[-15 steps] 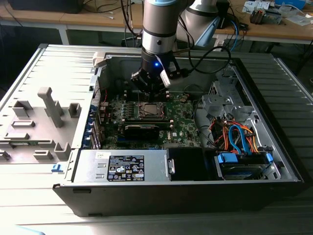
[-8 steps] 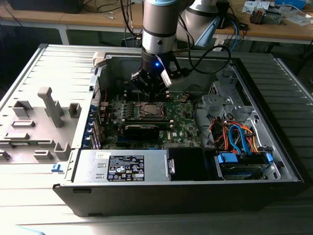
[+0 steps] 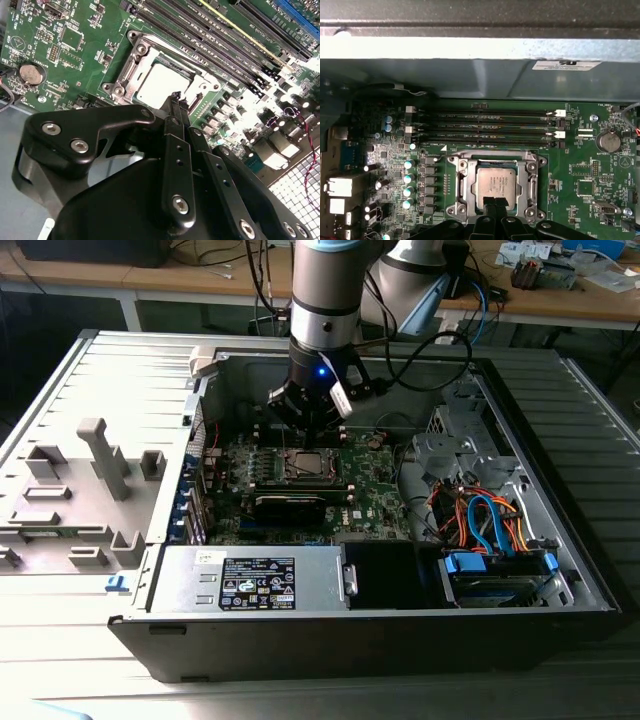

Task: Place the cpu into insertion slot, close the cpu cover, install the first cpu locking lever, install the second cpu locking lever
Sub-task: 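Install the first cpu locking lever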

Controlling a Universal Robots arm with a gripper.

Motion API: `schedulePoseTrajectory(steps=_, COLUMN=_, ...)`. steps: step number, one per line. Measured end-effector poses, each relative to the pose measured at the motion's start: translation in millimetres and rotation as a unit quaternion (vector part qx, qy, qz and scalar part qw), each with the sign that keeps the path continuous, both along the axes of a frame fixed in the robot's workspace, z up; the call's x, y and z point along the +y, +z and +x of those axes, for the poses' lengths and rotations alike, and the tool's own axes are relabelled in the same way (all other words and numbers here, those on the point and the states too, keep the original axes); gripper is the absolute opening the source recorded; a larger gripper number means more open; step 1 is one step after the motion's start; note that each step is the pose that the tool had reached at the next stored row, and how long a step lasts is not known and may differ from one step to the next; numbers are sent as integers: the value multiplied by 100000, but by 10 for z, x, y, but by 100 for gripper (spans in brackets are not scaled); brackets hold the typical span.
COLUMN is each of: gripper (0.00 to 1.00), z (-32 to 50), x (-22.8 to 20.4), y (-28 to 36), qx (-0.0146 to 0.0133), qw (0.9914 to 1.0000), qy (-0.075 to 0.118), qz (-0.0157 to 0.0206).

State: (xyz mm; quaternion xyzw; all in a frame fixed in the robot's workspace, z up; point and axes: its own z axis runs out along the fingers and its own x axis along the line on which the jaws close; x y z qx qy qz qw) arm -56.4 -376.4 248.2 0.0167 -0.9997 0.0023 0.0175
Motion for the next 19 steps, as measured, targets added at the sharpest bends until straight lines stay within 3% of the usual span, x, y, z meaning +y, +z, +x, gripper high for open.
schedulePoseTrajectory(steps=19, gripper=11, z=-1, x=0, y=53, qx=-1, qw=99999, qy=507, qz=5)
